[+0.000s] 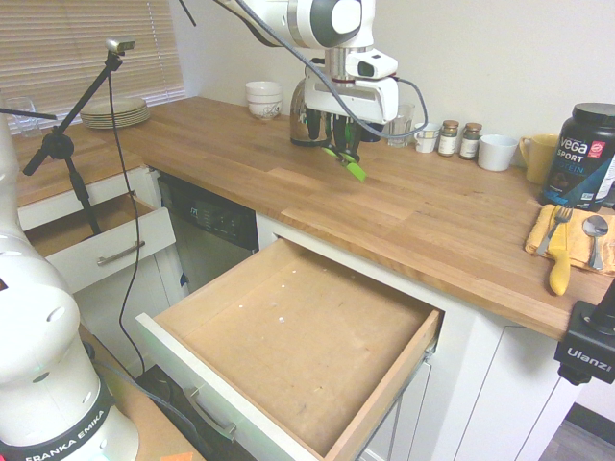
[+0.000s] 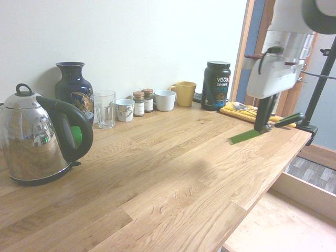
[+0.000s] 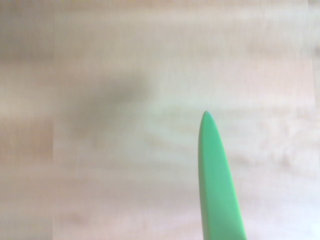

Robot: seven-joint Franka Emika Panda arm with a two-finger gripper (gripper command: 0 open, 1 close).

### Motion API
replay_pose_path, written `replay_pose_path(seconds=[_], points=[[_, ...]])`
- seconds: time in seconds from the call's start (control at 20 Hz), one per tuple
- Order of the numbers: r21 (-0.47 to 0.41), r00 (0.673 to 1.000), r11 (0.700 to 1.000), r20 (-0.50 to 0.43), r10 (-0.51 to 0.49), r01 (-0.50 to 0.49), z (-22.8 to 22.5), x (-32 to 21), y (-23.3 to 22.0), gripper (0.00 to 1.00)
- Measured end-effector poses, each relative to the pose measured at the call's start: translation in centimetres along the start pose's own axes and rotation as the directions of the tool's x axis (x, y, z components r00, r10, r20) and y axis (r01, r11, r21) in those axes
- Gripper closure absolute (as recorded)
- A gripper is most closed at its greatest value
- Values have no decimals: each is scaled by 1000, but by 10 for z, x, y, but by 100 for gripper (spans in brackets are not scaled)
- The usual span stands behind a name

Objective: Put scissor in the drawer

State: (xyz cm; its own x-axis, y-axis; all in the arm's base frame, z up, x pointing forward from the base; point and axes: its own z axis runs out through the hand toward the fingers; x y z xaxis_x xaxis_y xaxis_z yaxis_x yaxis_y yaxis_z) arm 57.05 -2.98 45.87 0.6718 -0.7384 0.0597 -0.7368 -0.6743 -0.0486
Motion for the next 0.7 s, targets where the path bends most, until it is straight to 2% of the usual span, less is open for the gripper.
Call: replay_pose_path(seconds=[0.25,0.7], points=[[-5,1000,1000,3,1,-1,16,-45,48,100],[-13,1000,1000,18,-5,6,87,-134,125,100]])
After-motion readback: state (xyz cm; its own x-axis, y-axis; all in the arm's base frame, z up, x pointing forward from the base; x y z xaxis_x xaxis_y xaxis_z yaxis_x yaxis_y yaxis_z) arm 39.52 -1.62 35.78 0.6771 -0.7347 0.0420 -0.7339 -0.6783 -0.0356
